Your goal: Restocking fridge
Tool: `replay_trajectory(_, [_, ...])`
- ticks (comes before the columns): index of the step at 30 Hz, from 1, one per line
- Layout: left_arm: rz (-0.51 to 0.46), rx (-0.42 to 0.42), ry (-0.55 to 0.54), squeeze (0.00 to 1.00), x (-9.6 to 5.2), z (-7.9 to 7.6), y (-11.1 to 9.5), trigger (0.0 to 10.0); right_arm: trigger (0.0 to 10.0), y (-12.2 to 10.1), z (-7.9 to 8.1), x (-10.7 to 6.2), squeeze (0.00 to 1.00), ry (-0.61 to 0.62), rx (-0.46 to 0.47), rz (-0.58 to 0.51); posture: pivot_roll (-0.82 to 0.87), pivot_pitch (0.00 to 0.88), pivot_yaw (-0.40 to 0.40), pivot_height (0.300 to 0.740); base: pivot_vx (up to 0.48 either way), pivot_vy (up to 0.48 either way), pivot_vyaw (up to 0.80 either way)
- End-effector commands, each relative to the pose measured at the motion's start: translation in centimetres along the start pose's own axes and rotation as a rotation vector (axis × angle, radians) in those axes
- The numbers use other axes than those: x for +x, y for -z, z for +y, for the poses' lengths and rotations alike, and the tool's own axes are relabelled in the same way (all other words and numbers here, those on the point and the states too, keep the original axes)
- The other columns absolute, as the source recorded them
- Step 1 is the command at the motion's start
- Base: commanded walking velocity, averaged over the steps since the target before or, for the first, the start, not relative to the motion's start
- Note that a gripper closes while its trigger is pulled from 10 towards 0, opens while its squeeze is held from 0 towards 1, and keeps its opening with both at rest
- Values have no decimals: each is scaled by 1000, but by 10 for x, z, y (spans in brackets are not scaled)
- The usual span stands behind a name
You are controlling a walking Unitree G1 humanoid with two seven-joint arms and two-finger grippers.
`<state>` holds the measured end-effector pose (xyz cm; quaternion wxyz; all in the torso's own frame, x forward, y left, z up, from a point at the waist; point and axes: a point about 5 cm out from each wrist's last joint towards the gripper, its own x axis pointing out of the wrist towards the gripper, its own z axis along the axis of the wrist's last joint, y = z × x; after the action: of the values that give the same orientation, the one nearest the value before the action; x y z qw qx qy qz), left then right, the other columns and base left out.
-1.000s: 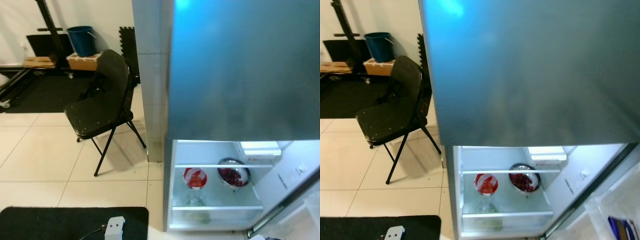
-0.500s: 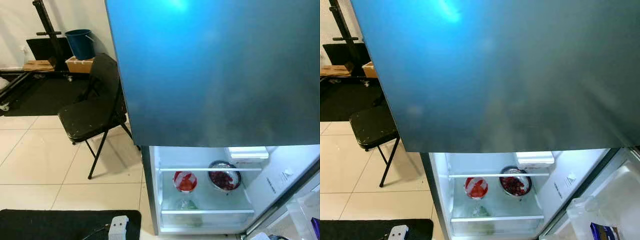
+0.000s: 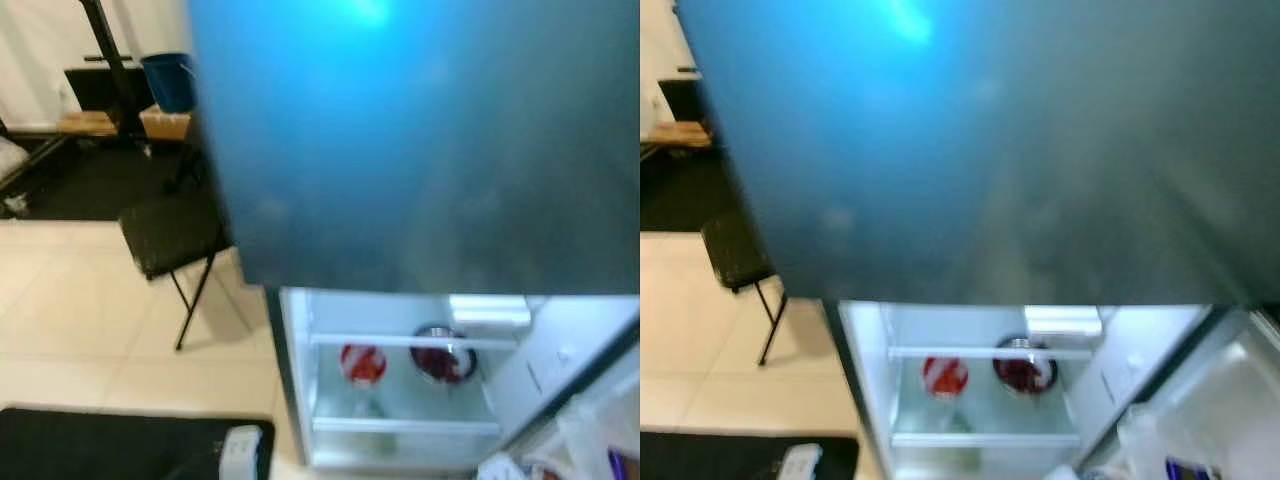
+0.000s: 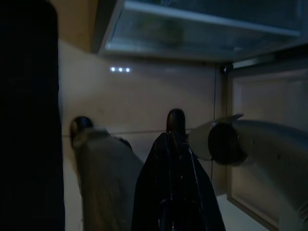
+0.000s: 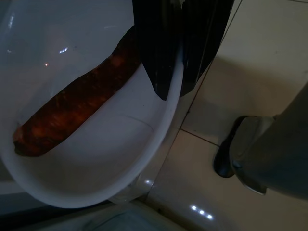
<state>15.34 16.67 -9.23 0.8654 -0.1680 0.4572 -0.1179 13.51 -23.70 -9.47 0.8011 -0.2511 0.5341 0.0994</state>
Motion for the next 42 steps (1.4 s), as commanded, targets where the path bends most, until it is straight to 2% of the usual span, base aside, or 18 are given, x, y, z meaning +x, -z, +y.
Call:
replay_trajectory(1, [-18, 17, 21, 0, 1, -1, -6, 10000, 10000, -3, -17, -1, 0, 48, -71, -10, -47, 0, -18, 740, 0, 0, 0])
replay_trajectory(2, [-25, 33, 40, 0, 2, -3, -9, 10000, 10000, -8, -18, -1, 0, 49, -123, -24, -46, 0, -20, 740, 0, 0, 0])
replay_trajectory(3, [-25, 33, 40, 0, 2, -3, -9, 10000, 10000, -8, -18, -1, 0, 49, -123, -24, -46, 0, -20, 740, 0, 0, 0])
replay_trajectory(4, [-29, 53, 56, 0, 3, -5, -12, 10000, 10000, -12, -19, 0, 0, 50, -164, -38, -46, 0, -20, 740, 0, 0, 0])
replay_trajectory(6, [-36, 118, 88, 0, 5, -9, -20, 10000, 10000, -24, -21, 0, 0, 48, -220, -82, -48, 0, -19, 740, 0, 0, 0])
replay_trajectory(7, [-36, 118, 88, 0, 5, -9, -20, 10000, 10000, -24, -21, 0, 0, 48, -220, -82, -48, 0, -19, 740, 0, 0, 0])
replay_trajectory(8, [-41, 158, 112, 0, 6, -11, -24, 10000, 10000, -32, -23, 0, 0, 50, -236, -112, -46, 0, -22, 740, 0, 0, 0])
replay_trajectory(9, [-48, 245, 154, 0, 8, -15, -33, 10000, 10000, -49, -25, 0, 0, 40, -268, -170, -46, 0, -22, 740, 0, 0, 0])
replay_trajectory(12, [-51, 279, 168, 0, 8, -16, -37, 10000, 10000, -55, -25, 0, 0, 35, -281, -193, -47, 0, -22, 740, 0, 0, 0])
replay_trajectory(14, [-52, 347, 183, 0, 8, -16, -43, 10000, 10000, -68, -22, -1, 0, -9, -299, -247, -48, 0, -22, 740, 0, 0, 0])
replay_trajectory(22, [-57, 449, 219, 0, 6, -16, -50, 10000, 10000, -89, -15, -4, 0, -97, -356, -349, -46, 0, -21, 740, 0, 0, 0])
replay_trajectory(27, [-65, 489, 239, 0, 6, -18, -53, 10000, 10000, -100, -17, -6, 0, -98, -381, -398, -46, 0, -21, 740, 0, 0, 0])
replay_trajectory(29, [-86, 558, 272, 0, 6, -22, -61, 10000, 10000, -121, -24, -12, 0, -88, -411, -483, -48, 0, -16, 740, 0, 0, 0])
replay_trajectory(32, [-95, 573, 279, 0, 6, -23, -63, 10000, 10000, -126, -26, -13, 0, -85, -425, -505, -48, 0, -16, 740, 0, 0, 0])
replay_trajectory(33, [-103, 595, 286, 0, 6, -24, -66, 10000, 10000, -135, -28, -16, 0, -74, -466, -538, -49, 0, -15, 740, 0, 0, 0])
replay_trajectory(34, [-103, 595, 286, 0, 6, -24, -66, 10000, 10000, -135, -28, -16, 0, -74, -466, -538, -49, 0, -15, 740, 0, 0, 0])
replay_trajectory(36, [-142, 640, 302, 0, 6, -27, -77, 10000, 10000, -150, -32, -21, 0, -52, -528, -591, -48, 0, -17, 740, 0, 0, 0])
replay_trajectory(42, [-215, 684, 317, 0, 5, -33, -95, 10000, 10000, -174, -35, -30, 0, -23, -609, -678, -47, 0, -18, 740, 0, 0, 0])
